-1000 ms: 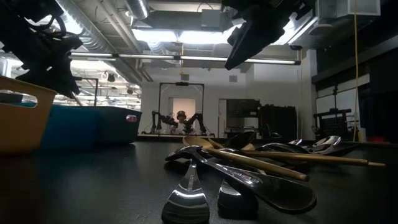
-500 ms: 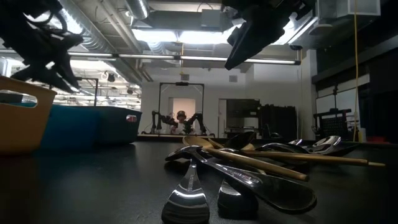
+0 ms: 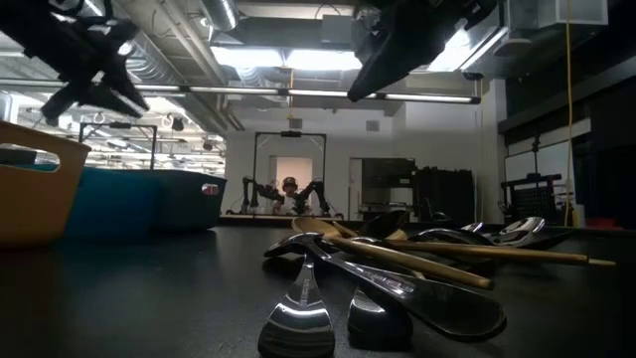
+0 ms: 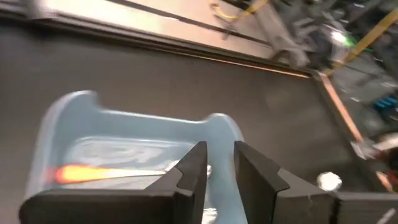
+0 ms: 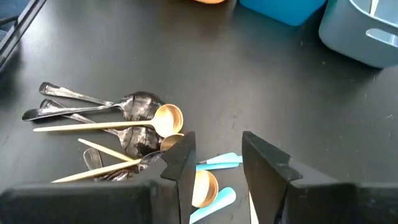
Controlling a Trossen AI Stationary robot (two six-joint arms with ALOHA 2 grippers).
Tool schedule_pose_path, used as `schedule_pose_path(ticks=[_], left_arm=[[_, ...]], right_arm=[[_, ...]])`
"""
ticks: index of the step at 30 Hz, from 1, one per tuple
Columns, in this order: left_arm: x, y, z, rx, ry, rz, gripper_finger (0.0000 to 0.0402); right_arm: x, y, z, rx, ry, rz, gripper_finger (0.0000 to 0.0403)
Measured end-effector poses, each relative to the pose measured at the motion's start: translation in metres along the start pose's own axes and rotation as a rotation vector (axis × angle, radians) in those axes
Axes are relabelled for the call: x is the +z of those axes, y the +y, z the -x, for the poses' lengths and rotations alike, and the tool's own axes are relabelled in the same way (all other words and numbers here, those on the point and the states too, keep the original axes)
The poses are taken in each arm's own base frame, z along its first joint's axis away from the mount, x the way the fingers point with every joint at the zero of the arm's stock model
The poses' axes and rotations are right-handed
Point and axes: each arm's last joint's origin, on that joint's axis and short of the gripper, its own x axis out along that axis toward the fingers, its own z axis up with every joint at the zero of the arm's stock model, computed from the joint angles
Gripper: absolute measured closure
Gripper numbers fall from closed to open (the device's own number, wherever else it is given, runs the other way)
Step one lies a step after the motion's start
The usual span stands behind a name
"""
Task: Sort silverware by color (type)
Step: Put the gold spoon into the blue bin
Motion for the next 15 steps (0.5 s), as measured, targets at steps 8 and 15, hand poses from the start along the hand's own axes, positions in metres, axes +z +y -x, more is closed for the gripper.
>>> schedule_pose_path(ticks=[8, 15], left_arm=[[0.002, -0.047, -0.013, -0.337, 0.014, -0.121, 0.0328], [-0.025, -0.095, -0.037, -0.571, 0.062, -0.288, 0.0328]], right_arm=[[-0.003, 0.000, 0.001, -0.016, 0.034, -0.003, 0.0284], [-0.009, -0.001, 0.031, -0.146, 0.099, -0.002, 0.0284]])
